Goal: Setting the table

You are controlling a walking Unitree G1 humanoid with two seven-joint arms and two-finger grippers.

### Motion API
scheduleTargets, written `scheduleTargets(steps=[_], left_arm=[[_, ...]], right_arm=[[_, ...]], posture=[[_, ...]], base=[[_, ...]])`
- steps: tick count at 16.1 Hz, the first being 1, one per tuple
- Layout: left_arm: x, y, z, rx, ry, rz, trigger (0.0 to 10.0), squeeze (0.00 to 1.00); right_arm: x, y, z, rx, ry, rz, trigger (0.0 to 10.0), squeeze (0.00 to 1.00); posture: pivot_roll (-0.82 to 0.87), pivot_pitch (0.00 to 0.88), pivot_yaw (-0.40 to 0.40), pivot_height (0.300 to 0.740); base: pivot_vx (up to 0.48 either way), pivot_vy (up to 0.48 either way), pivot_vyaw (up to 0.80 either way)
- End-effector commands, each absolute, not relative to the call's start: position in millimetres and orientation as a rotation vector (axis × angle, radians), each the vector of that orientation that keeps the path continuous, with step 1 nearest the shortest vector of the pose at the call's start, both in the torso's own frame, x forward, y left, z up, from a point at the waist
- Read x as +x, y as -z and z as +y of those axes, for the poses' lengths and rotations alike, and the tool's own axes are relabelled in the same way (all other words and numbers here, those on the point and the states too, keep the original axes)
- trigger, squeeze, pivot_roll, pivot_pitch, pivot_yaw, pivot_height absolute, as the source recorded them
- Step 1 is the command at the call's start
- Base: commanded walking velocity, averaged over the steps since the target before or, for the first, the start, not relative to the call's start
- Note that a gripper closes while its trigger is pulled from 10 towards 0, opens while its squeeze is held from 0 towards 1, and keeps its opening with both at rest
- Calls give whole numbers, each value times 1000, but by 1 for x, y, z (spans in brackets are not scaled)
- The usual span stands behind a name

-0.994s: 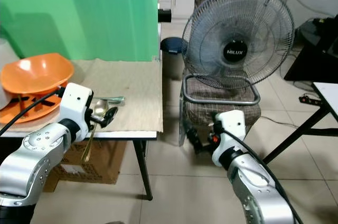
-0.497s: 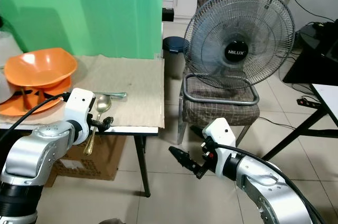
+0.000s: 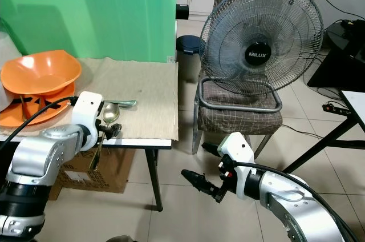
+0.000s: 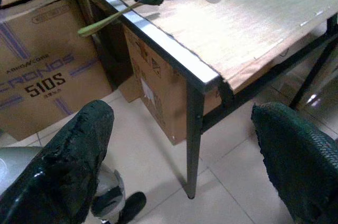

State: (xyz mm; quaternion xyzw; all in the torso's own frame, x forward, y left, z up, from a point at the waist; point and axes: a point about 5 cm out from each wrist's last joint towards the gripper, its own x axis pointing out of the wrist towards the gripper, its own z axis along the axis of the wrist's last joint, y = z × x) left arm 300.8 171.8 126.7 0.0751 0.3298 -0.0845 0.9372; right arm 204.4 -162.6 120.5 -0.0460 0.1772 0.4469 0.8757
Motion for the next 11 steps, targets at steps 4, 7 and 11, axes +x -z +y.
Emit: scheduleTargets(steps=[4, 7, 11], left_arm=[[299, -123, 169, 183, 188, 724, 0, 0], [299, -114, 175, 200, 144, 743, 510, 0], [303, -114, 175, 193, 142, 738, 0, 0]], right_arm=[[203, -127, -163, -120, -968, 348, 10000, 0], [203, -126, -163, -118, -971, 346, 10000, 0], [203, -127, -162, -113, -981, 338, 10000, 0]], posture=[[43, 0, -11, 740], [44, 0, -9, 740], [42, 0, -8, 740]], base=[[0, 0, 0], [0, 0, 0], [0, 0, 0]])
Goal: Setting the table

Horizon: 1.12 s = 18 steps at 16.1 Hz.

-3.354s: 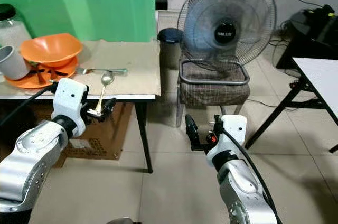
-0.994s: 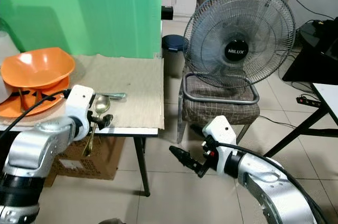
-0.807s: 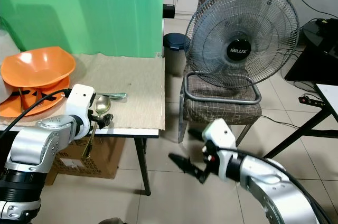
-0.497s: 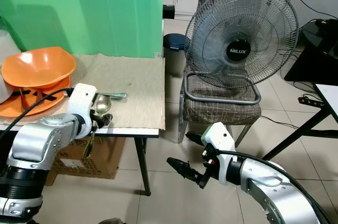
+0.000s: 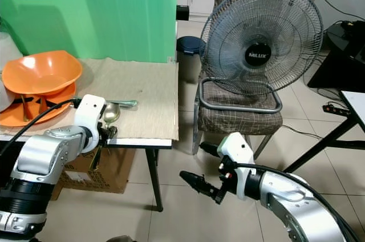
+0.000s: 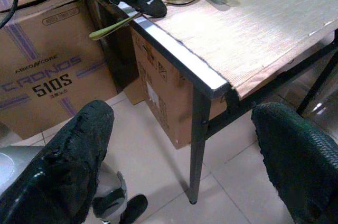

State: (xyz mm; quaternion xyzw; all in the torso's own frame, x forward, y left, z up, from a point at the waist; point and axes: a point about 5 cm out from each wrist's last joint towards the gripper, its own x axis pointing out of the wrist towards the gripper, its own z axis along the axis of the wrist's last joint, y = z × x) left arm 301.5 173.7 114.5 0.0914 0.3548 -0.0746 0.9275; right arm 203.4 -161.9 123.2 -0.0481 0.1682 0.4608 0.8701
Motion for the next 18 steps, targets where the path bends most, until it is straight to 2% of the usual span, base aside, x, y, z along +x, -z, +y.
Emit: scheduleTargets(steps=[1, 18], left_arm=[[303, -114, 174, 192, 145, 739, 0, 0], [302, -117, 182, 266, 147, 736, 0, 0]], right_arm=[[203, -127, -162, -114, -982, 337, 10000, 0], [203, -126, -165, -133, -977, 342, 10000, 0]], posture=[[42, 0, -8, 740], [43, 0, -5, 740]], base=[[0, 0, 0], [0, 0, 0]])
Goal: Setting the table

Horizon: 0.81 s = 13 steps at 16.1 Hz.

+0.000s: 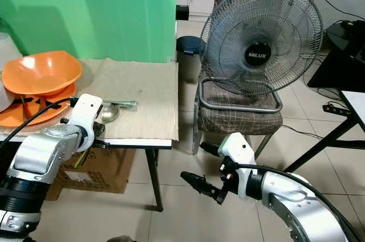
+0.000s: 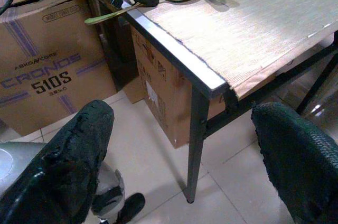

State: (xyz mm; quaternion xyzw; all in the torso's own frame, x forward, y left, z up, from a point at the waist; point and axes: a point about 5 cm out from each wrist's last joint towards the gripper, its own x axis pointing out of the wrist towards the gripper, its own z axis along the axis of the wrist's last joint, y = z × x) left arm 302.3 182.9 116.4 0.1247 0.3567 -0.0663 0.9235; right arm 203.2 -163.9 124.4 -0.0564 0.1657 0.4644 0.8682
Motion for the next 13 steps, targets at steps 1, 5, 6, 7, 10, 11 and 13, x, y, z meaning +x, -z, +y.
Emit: scheduleTargets(steps=[1, 5, 6, 7, 10, 11, 13], left_arm=[[302, -118, 182, 266, 147, 735, 0, 0], [303, -120, 183, 266, 145, 725, 0, 0], [303, -121, 183, 264, 145, 722, 0, 0], [304, -127, 183, 254, 154, 692, 0, 0], [308, -146, 179, 217, 202, 584, 0, 0], [307, -149, 178, 207, 209, 571, 0, 0], [309, -170, 170, 178, 286, 440, 0, 0]], right_arm=[[203, -125, -165, -134, -976, 343, 10000, 0], [203, -125, -165, -136, -971, 340, 10000, 0], [203, -125, -165, -136, -970, 339, 10000, 0], [204, -126, -167, -136, -961, 333, 10000, 0], [205, -131, -172, -129, -933, 316, 10000, 0], [205, -132, -172, -125, -926, 311, 10000, 0], [205, -137, -174, -113, -914, 293, 10000, 0]], posture=[[43, 0, -5, 740], [44, 0, -3, 740], [44, 0, -3, 740], [43, 0, -4, 740], [43, 0, -8, 740], [43, 0, -8, 740], [43, 0, -10, 740]], base=[[0, 0, 0], [0, 0, 0], [0, 0, 0], [0, 0, 0], [0, 0, 0], [0, 0, 0], [0, 0, 0]])
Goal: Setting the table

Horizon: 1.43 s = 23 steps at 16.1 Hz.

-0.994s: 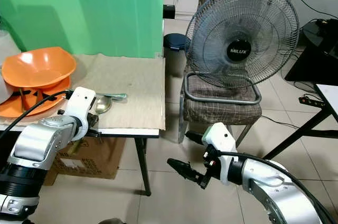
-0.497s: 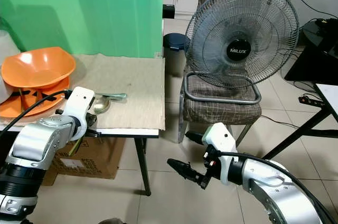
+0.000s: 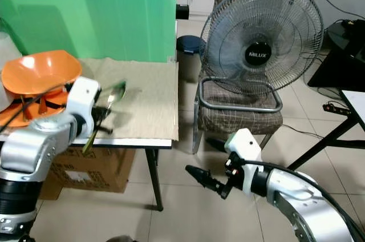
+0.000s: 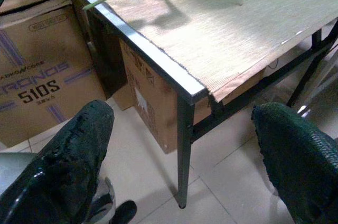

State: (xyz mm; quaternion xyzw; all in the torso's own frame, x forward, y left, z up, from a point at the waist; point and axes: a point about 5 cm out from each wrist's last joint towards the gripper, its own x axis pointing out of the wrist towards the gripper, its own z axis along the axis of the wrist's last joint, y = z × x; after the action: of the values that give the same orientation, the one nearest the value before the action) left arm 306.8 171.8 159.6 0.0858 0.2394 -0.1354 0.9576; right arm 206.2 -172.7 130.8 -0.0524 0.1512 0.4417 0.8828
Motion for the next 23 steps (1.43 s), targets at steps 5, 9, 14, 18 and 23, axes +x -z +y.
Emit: scheduleTargets(steps=[5, 9, 14, 18, 23], left_arm=[[308, -178, 171, 119, 344, 363, 0, 0], [314, -171, 177, 98, 307, 378, 0, 0], [327, -168, 163, 55, 337, 378, 0, 0], [338, -173, 149, 47, 355, 344, 0, 0], [347, -174, 131, 45, 393, 338, 0, 0]], right_arm=[[203, -138, -166, -72, -927, 280, 10000, 0], [205, -134, -165, -65, -886, 282, 10000, 0], [224, -133, -184, -82, -670, 255, 10000, 0], [227, -134, -191, -83, -587, 231, 10000, 0], [232, -133, -196, -80, -512, 214, 10000, 0]], posture=[[41, 0, -9, 740], [42, 0, -3, 740], [30, 0, 16, 740], [17, 0, 30, 740], [9, 0, 39, 740]], base=[[0, 0, 0], [0, 0, 0], [0, 0, 0], [0, 0, 0], [0, 0, 0]])
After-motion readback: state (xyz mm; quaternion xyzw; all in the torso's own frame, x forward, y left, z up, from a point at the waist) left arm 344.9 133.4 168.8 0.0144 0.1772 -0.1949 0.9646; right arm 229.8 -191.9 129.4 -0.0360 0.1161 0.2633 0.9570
